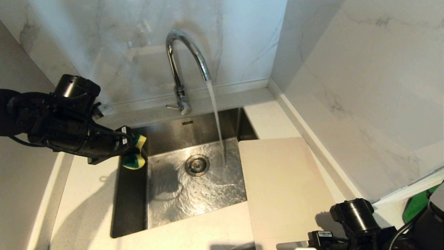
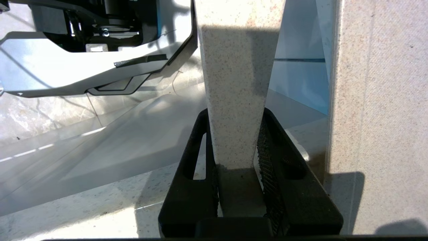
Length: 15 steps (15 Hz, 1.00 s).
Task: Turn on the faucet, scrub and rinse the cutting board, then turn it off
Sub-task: Put down the cutting board
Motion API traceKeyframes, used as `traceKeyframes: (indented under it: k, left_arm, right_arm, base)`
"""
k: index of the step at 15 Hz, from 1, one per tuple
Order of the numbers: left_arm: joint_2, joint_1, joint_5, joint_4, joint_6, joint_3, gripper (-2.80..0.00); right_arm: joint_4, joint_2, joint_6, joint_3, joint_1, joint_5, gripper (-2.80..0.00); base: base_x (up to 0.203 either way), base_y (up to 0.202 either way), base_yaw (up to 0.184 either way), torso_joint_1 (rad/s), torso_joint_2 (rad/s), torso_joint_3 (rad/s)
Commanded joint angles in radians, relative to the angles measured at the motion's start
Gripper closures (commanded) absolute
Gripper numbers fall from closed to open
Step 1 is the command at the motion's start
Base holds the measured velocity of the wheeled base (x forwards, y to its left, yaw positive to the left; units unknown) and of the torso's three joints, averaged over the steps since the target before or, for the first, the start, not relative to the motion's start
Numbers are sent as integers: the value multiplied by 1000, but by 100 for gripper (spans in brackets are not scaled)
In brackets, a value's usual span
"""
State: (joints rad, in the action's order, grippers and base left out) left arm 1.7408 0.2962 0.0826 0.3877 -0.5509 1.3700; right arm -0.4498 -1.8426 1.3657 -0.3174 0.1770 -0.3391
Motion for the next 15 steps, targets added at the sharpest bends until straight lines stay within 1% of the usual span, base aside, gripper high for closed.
traceKeyframes:
  k: [1, 11, 12, 15]
  left_arm:
    - [6, 0, 0, 2, -4, 0, 0]
    - [25, 0, 1, 0, -4, 8, 0]
    - [25, 0, 2, 0, -4, 8, 0]
    - [25, 0, 2, 0, -3, 9, 0]
  right_arm:
    - [-3, -13, 8, -1, 1, -2, 0]
    - [-6, -35, 12, -16, 9, 8, 0]
    - [-6, -35, 12, -17, 9, 9, -280]
    - [-6, -34, 9, -15, 9, 9, -280]
  base:
    - [0, 0, 0, 0, 0, 0]
    - [0, 0, 0, 0, 0, 0]
    - [0, 0, 0, 0, 0, 0]
    - [0, 0, 0, 0, 0, 0]
